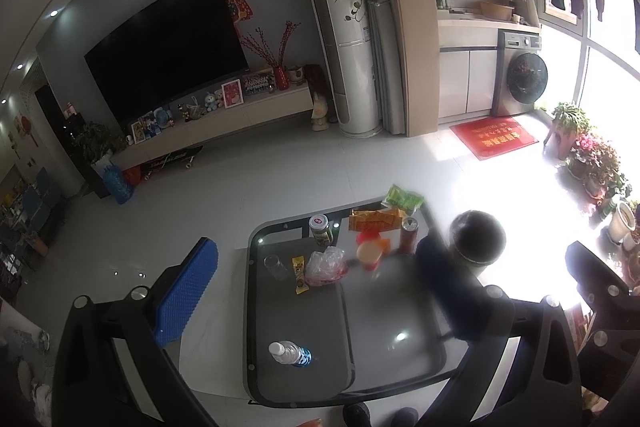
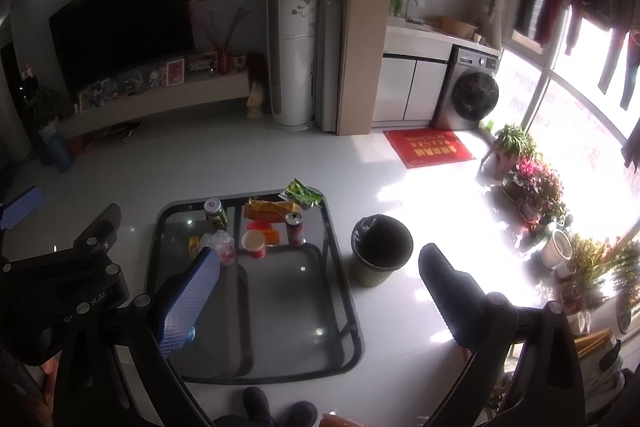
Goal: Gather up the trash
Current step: 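Move the right tool toward the red-and-blue soda can on the table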
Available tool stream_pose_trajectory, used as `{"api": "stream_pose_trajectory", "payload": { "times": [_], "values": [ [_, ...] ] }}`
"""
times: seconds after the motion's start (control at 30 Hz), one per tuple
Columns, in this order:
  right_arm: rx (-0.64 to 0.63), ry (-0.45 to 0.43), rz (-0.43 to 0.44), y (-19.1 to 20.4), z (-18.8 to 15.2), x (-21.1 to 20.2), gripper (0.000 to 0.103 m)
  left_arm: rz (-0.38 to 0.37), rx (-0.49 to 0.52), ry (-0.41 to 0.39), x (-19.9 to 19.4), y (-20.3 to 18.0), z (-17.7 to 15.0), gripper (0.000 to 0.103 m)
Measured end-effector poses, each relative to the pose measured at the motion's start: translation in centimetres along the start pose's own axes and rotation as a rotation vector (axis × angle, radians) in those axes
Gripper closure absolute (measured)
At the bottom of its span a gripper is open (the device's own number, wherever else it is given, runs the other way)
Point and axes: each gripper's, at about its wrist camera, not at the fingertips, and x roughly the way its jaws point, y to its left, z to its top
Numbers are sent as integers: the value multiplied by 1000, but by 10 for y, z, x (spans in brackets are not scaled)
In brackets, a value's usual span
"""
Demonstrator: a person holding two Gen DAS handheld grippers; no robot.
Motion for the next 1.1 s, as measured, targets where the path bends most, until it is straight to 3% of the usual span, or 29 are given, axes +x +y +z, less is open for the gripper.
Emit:
{"api": "stream_pose_trajectory", "payload": {
  "times": [0.57, 0.87, 1.1],
  "values": [
    [117, 25, -186, 5, 14, 29, 6, -182, 105, -57, 48, -11, 38, 6],
    [132, 53, -209, 22, 12, 50, 6, -234, 140, -32, 75, -7, 34, 6],
    [52, 10, -190, 40, 13, 59, 6, -221, 134, -6, 87, -1, 30, 6]
  ]
}}
